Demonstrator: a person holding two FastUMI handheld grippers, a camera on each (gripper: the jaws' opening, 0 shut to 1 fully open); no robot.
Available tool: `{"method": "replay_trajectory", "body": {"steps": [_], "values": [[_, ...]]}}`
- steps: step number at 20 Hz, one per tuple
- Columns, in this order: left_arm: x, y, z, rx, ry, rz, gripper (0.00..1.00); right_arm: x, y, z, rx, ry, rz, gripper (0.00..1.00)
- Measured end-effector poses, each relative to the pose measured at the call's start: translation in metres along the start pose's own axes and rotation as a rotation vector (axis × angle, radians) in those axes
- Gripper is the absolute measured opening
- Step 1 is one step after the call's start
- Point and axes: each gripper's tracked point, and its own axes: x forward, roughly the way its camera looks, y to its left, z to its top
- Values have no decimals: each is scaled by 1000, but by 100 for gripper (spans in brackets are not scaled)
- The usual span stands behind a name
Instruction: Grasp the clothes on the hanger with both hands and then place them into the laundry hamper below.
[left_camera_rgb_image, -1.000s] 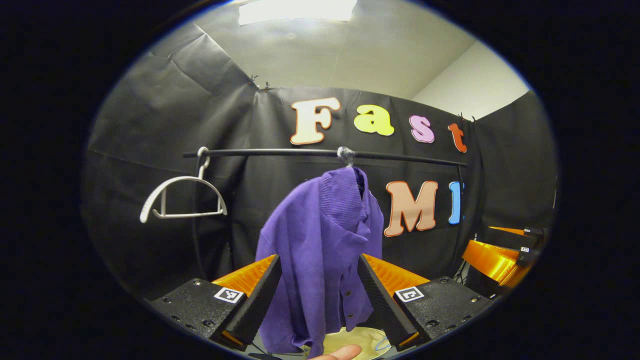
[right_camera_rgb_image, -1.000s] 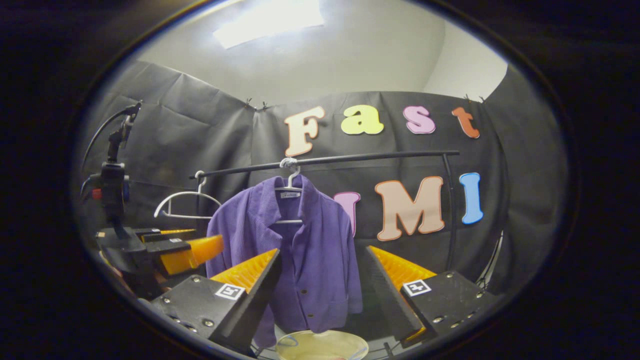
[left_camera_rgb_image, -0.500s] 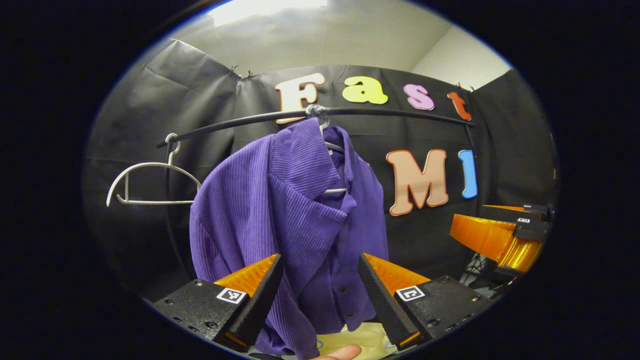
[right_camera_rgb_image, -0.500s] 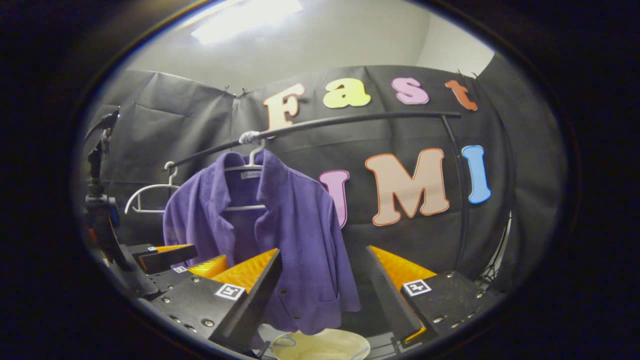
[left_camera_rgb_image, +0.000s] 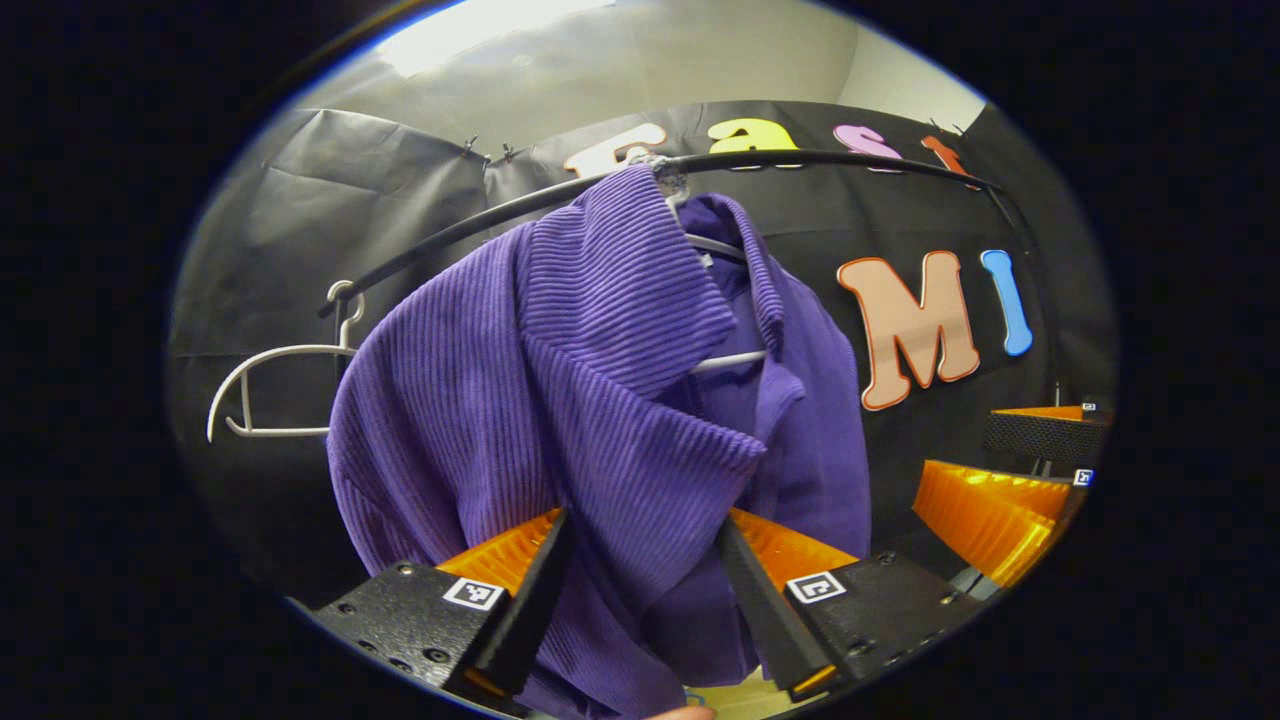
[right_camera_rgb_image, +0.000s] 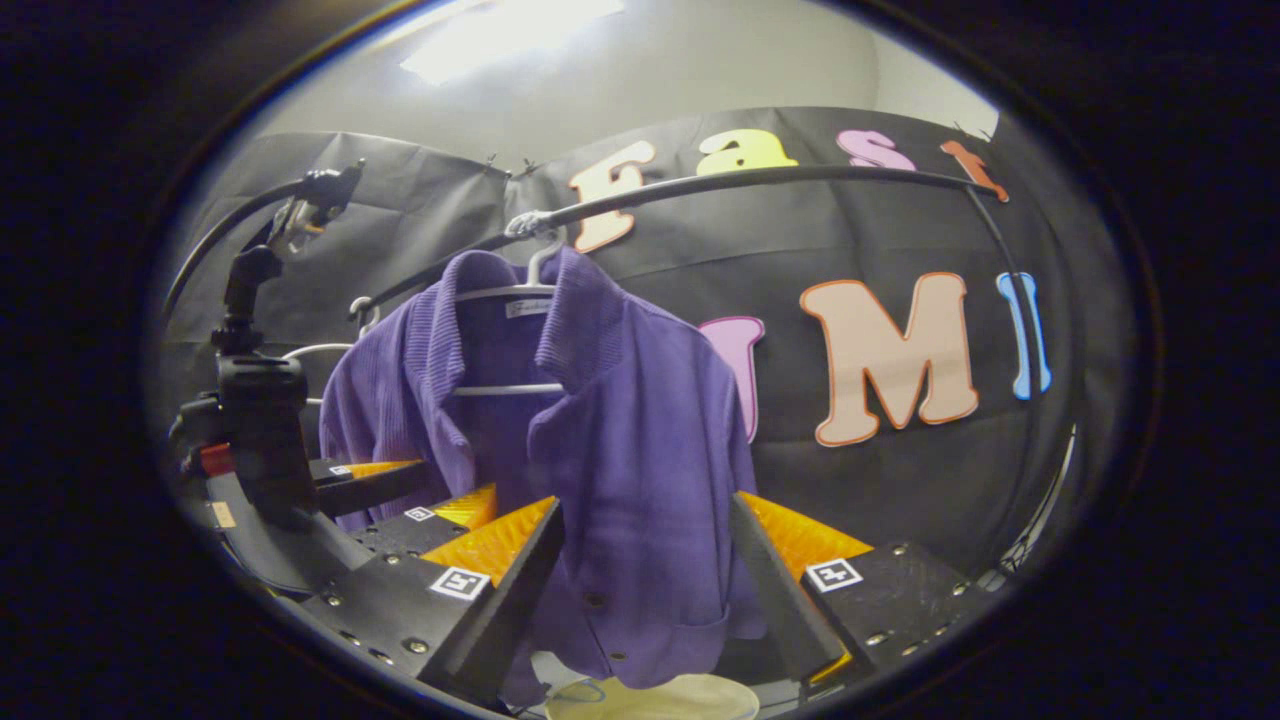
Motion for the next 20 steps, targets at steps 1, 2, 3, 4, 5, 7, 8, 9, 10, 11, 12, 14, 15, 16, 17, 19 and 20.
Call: {"method": "replay_trajectory", "body": {"steps": [1,2,3,4,5,7,8,9,10,11,12,14,15,16,17,19,20], "values": [[-1,4,3,-14,-17,-4,81,8,4,-1,-10,4,-1,99],[-1,5,7,-32,-30,-15,79,15,8,-4,-20,9,-3,99],[1,4,6,-48,-32,-38,71,23,13,-5,-27,7,-4,100],[4,7,5,-56,-26,-43,70,31,23,-7,-36,8,6,94],[6,16,4,-57,-25,-38,66,39,29,-7,-44,5,10,99],[11,27,1,-66,-26,-47,44,54,41,-9,-32,10,17,93],[13,29,-2,-80,-20,-65,34,57,45,-10,-28,12,20,98],[16,31,-5,-92,-10,-80,24,61,51,-8,-31,7,31,98],[18,32,-5,-100,-14,-100,19,66,54,-5,-36,-5,33,98],[20,32,-4,-107,-27,-117,19,71,55,1,-39,-19,22,98],[20,37,-3,-111,-27,-117,18,75,58,5,-38,-30,15,98],[17,34,-1,-145,-28,-164,4,82,70,11,-28,-45,33,98],[15,32,1,-169,-26,-187,2,88,71,13,-36,-50,34,100],[12,31,0,-182,-21,-211,2,94,70,15,-38,-52,26,94],[8,31,0,-186,-12,-228,1,102,62,16,-37,-46,-15,86],[-4,27,7,-195,-24,-270,0,109,41,17,2,-37,-94,71],[-12,29,11,-194,-36,-291,2,114,31,16,17,-30,-135,64]]}}
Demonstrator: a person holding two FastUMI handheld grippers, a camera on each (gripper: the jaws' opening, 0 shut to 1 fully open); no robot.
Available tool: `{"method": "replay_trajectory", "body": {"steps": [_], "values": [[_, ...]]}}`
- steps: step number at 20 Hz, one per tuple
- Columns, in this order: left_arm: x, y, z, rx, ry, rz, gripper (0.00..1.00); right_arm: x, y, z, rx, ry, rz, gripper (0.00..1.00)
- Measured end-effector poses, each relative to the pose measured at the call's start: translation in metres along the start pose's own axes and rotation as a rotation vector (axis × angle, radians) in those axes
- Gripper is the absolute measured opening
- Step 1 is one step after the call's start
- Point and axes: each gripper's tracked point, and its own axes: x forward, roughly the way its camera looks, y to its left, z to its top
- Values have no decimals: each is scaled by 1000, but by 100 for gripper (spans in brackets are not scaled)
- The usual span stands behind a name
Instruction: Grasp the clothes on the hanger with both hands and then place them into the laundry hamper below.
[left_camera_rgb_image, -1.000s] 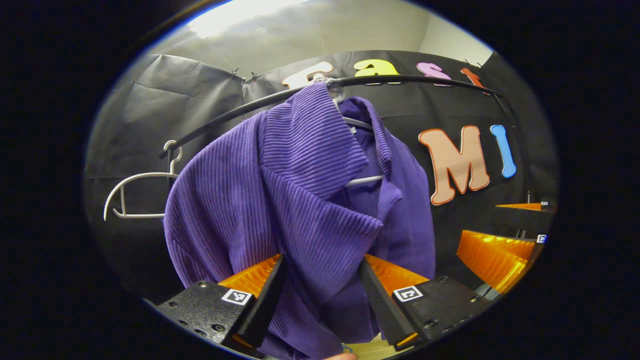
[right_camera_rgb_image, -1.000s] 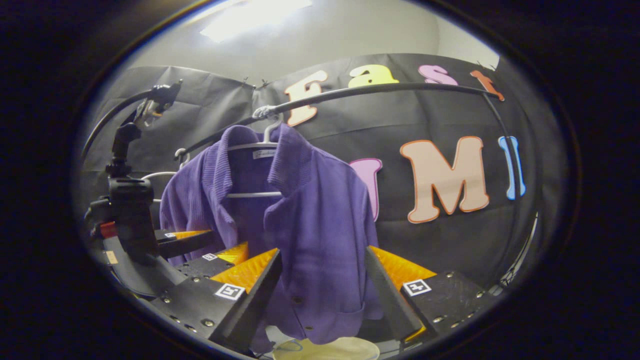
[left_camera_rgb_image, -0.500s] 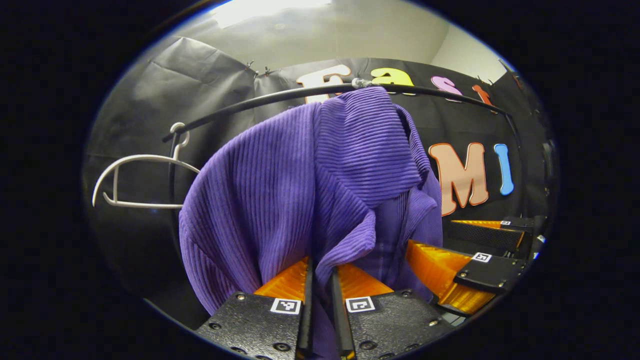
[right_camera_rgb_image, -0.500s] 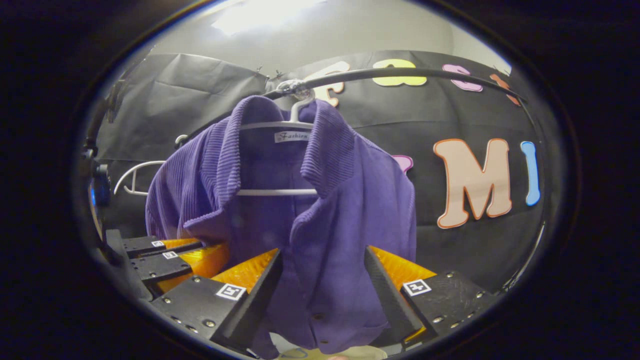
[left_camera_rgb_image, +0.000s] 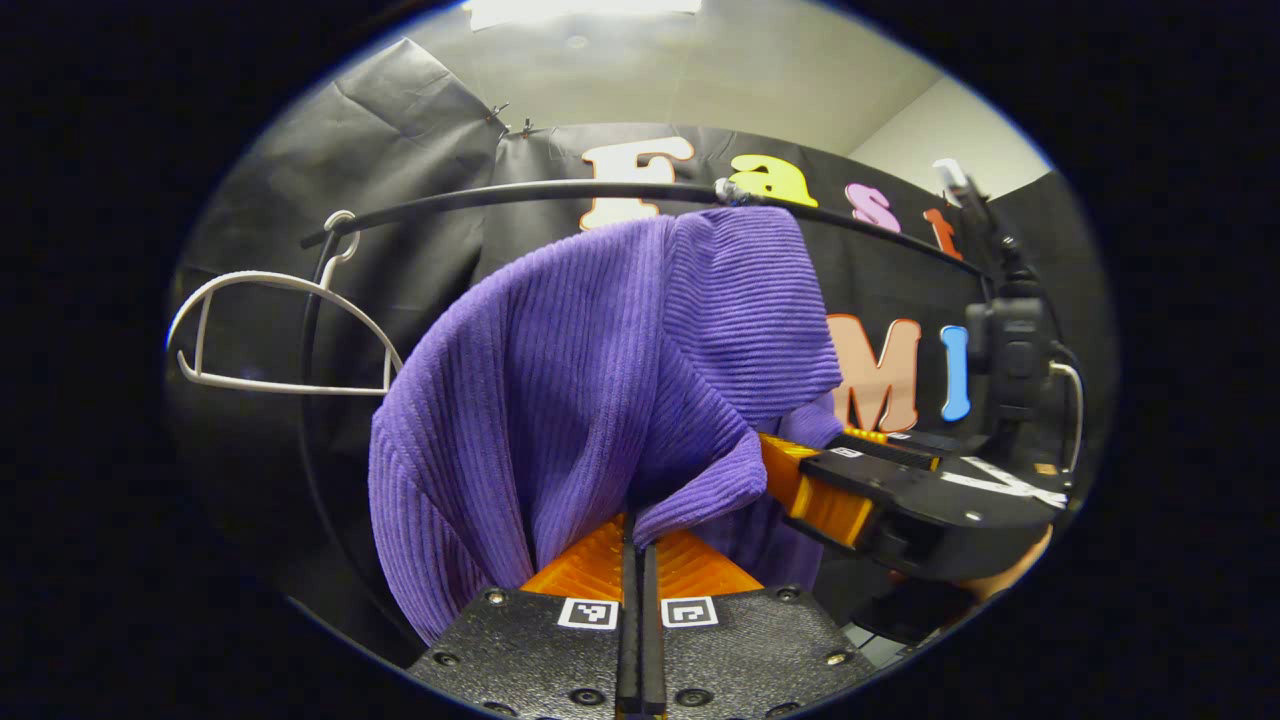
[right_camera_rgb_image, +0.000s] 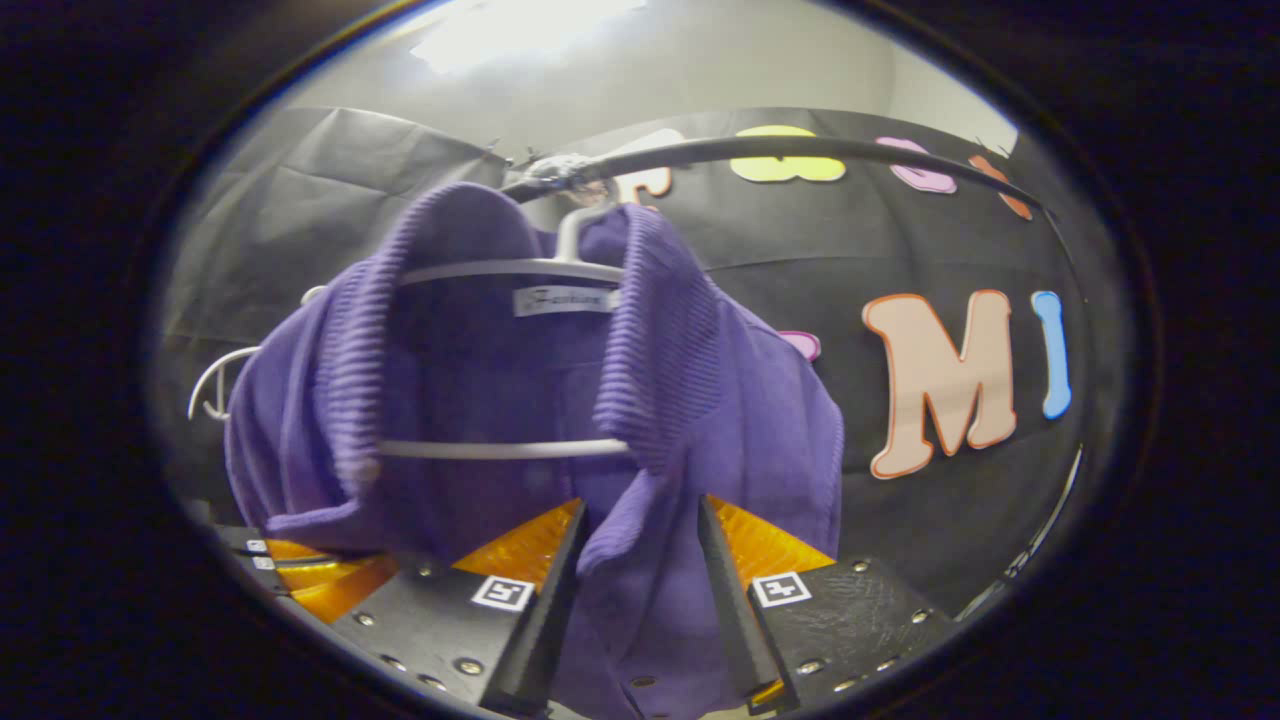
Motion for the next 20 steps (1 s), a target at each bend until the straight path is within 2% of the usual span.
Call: {"method": "replay_trajectory", "body": {"steps": [1,3,5,7,9,10,11,12,16,17,18,20], "values": [[-9,-4,8,-3,-16,-27,0,4,-11,-1,9,11,-38,43],[-29,-12,22,-3,-53,-76,1,4,-9,-5,19,41,8,1],[-51,-14,41,-21,-79,-132,1,4,-13,-10,-6,50,44,5],[-66,-14,53,1,-86,-189,1,-4,-35,-3,-53,22,5,0],[-81,-8,64,20,-95,-231,0,-10,-27,-9,-78,69,71,1],[-88,-5,71,28,-99,-246,0,-16,-37,-1,-107,60,43,0],[-94,2,76,35,-103,-249,0,-21,-47,9,-138,37,11,5],[-98,10,85,41,-114,-248,0,-27,-52,18,-164,20,-15,1],[-97,62,119,66,-173,-151,0,-34,-78,49,-226,-15,-136,1],[-90,78,128,81,-194,-107,0,-32,-84,56,-221,-17,-172,4],[-83,91,134,89,-204,-71,0,-29,-86,60,-206,-21,-191,1],[-68,101,140,101,-201,-40,0,-23,-92,70,-186,-35,-225,1]]}}
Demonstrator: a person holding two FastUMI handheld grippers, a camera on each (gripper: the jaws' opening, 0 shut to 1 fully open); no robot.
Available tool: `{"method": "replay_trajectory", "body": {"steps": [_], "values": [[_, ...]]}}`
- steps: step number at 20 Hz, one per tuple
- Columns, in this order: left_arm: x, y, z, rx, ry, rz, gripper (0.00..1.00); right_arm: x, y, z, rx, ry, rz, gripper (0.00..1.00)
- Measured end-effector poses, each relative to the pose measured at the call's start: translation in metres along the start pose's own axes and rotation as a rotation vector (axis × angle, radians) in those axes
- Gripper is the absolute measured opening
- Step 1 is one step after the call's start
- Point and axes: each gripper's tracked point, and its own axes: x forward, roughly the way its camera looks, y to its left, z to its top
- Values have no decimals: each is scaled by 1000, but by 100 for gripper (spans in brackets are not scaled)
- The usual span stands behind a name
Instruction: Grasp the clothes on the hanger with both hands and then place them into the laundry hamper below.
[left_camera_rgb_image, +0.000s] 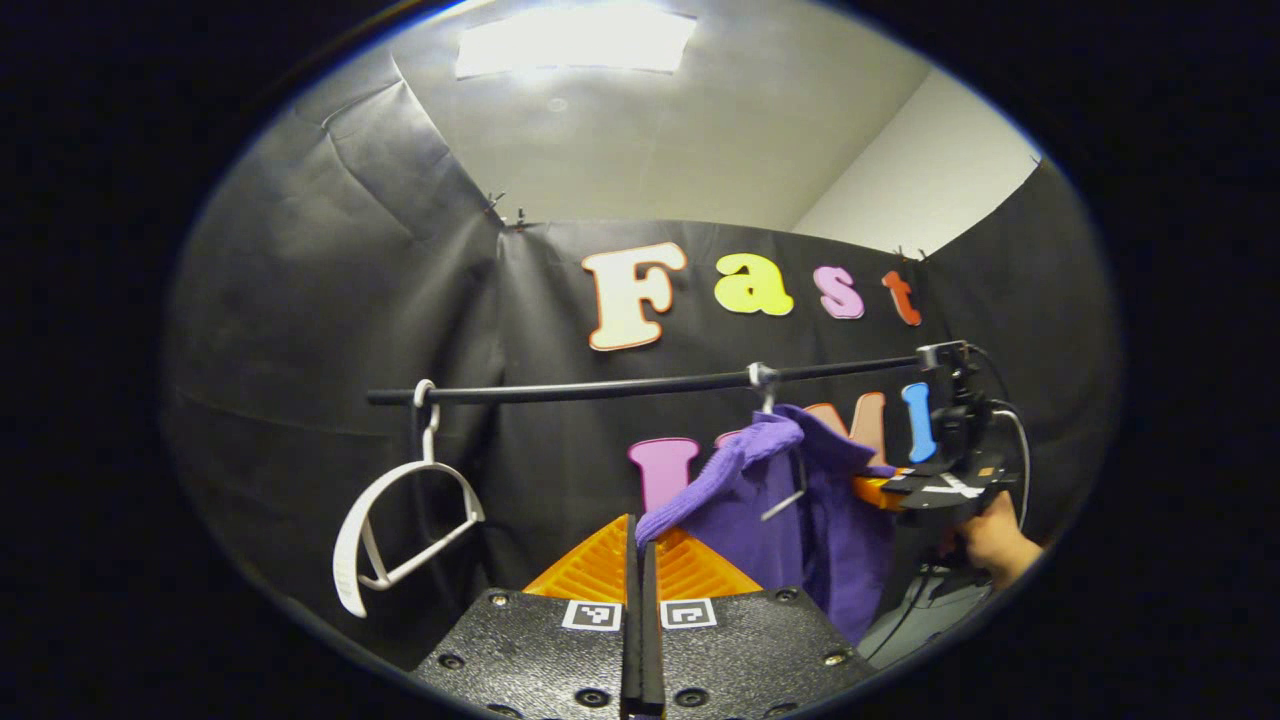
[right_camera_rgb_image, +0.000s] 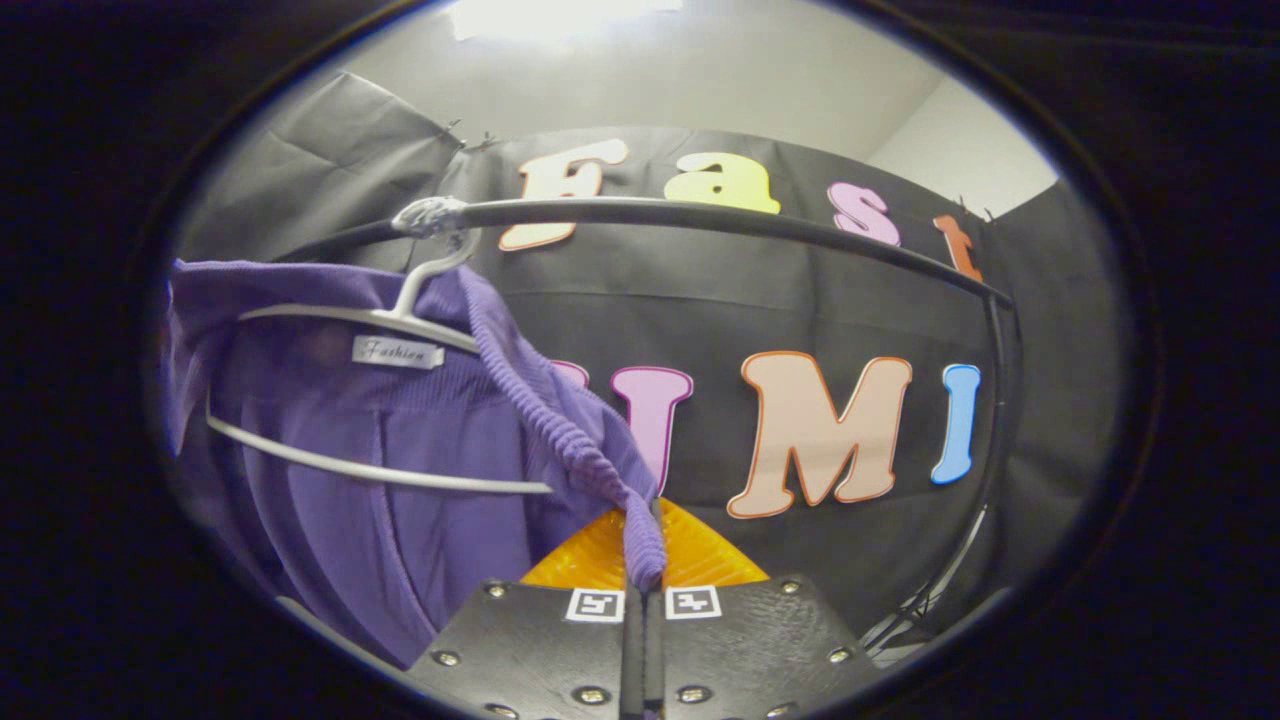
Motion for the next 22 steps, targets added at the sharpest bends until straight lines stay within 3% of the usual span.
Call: {"method": "replay_trajectory", "body": {"steps": [6,11,12,15,22], "values": [[39,43,39,152,-107,161,0,24,-28,46,-35,-122,-100,1],[68,53,67,171,-174,201,0,50,-33,84,-52,-247,-149,0],[73,55,68,168,-179,207,0,58,-32,84,-56,-251,-155,4],[89,59,53,114,-143,199,0,78,-30,76,-63,-240,-159,0],[108,54,-16,37,-21,153,0,115,-32,11,-22,-109,-119,0]]}}
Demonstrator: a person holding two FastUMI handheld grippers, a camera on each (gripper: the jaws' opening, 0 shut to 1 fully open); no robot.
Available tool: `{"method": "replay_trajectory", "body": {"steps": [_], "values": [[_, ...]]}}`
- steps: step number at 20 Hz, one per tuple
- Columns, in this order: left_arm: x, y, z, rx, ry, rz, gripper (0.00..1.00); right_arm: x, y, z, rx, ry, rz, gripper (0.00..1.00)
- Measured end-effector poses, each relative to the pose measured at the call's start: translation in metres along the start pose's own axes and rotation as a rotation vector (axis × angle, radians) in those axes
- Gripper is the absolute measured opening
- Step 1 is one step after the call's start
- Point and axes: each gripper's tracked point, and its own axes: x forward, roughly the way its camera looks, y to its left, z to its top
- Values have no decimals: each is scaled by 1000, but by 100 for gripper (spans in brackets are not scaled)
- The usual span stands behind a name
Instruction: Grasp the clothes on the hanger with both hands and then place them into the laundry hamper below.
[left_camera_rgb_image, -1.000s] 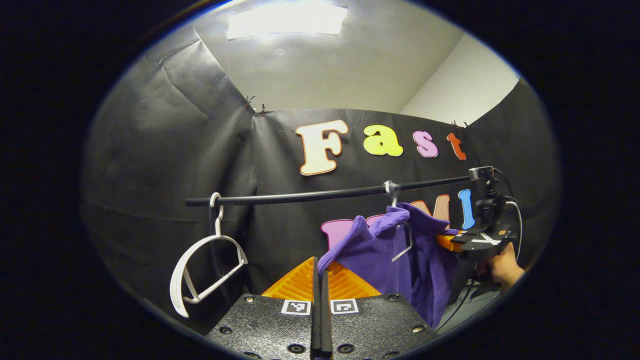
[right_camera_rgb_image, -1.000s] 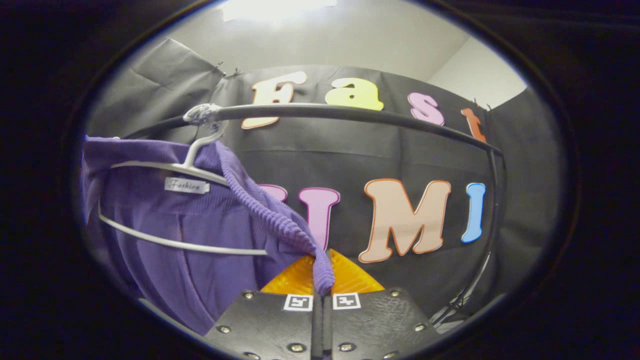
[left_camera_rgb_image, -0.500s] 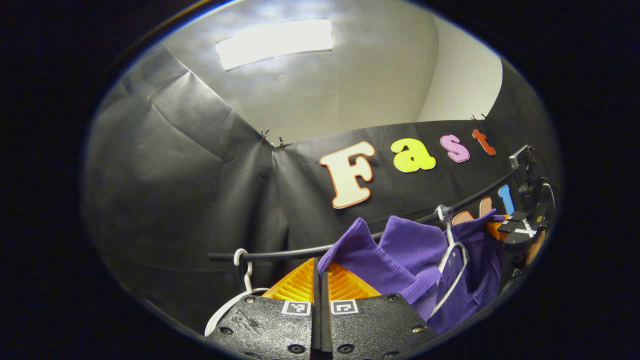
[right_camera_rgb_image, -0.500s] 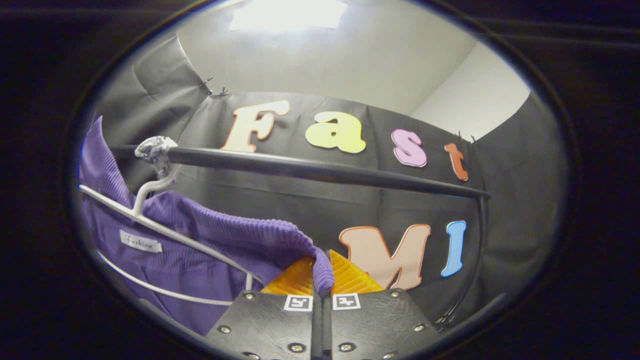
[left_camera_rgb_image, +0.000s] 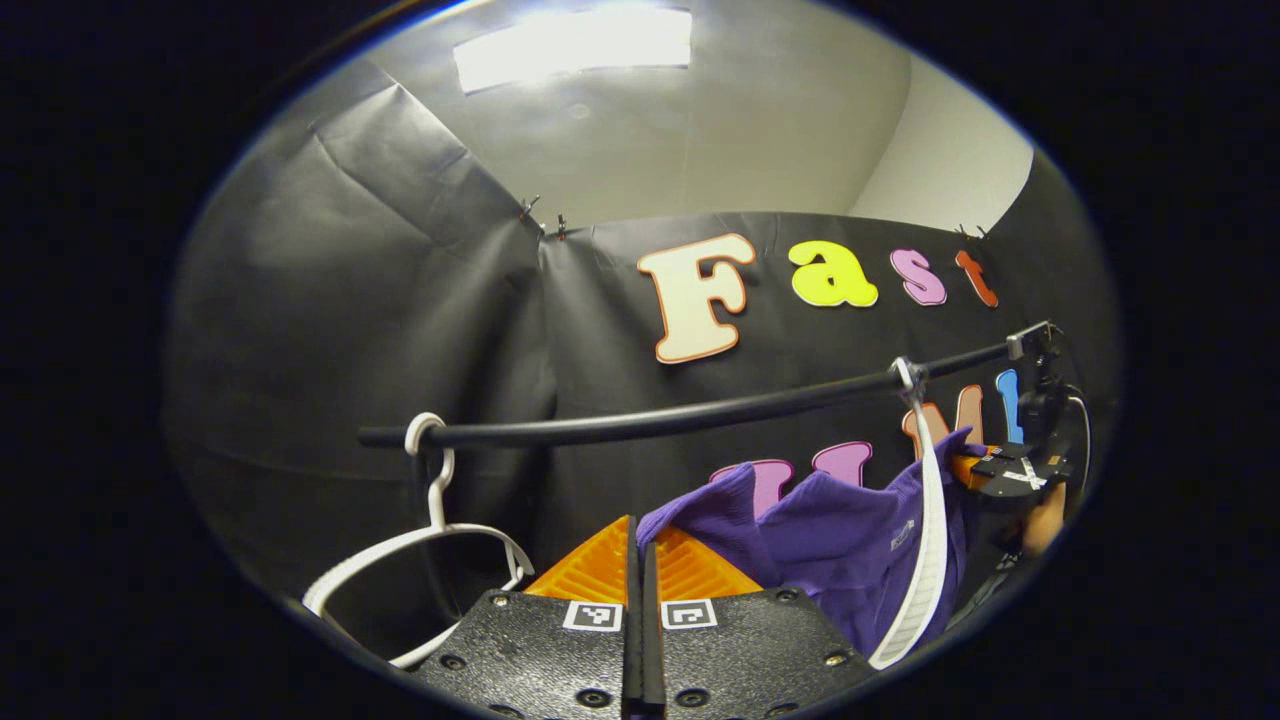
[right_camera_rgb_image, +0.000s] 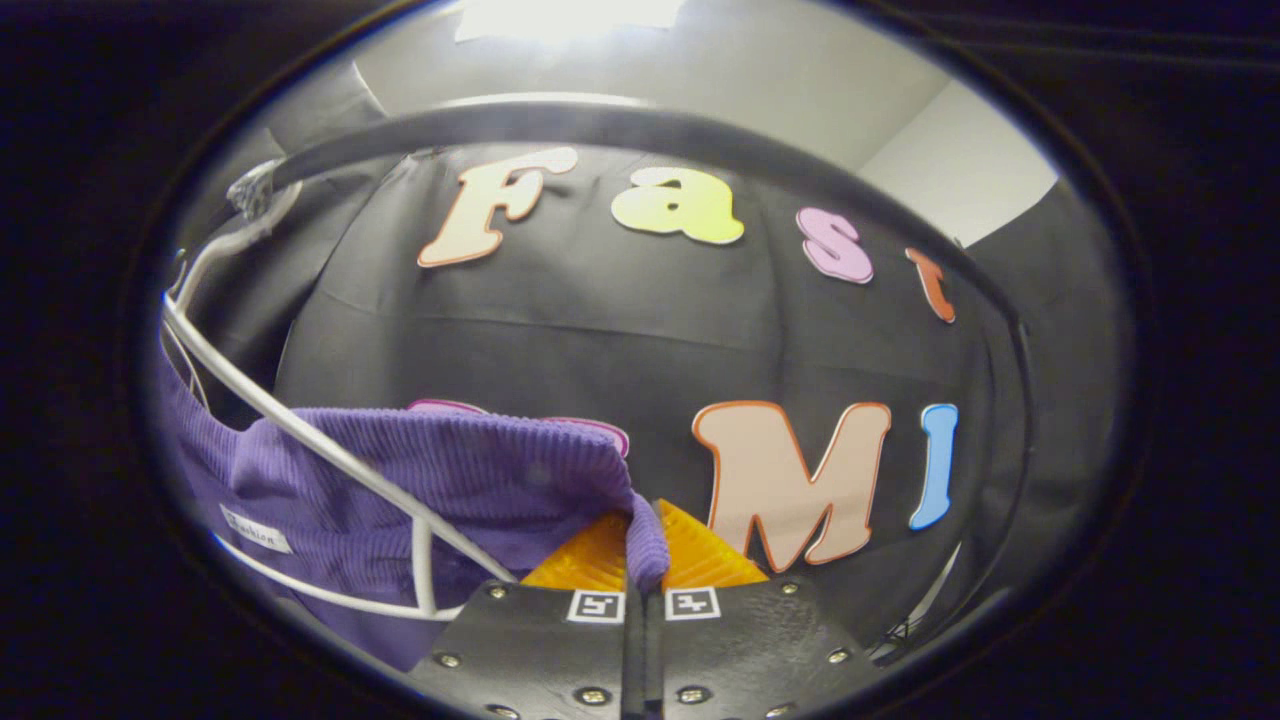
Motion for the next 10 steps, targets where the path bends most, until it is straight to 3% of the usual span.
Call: {"method": "replay_trajectory", "body": {"steps": [10], "values": [[-2,-14,-78,-74,148,-47,0,-8,14,-84,47,145,10,0]]}}
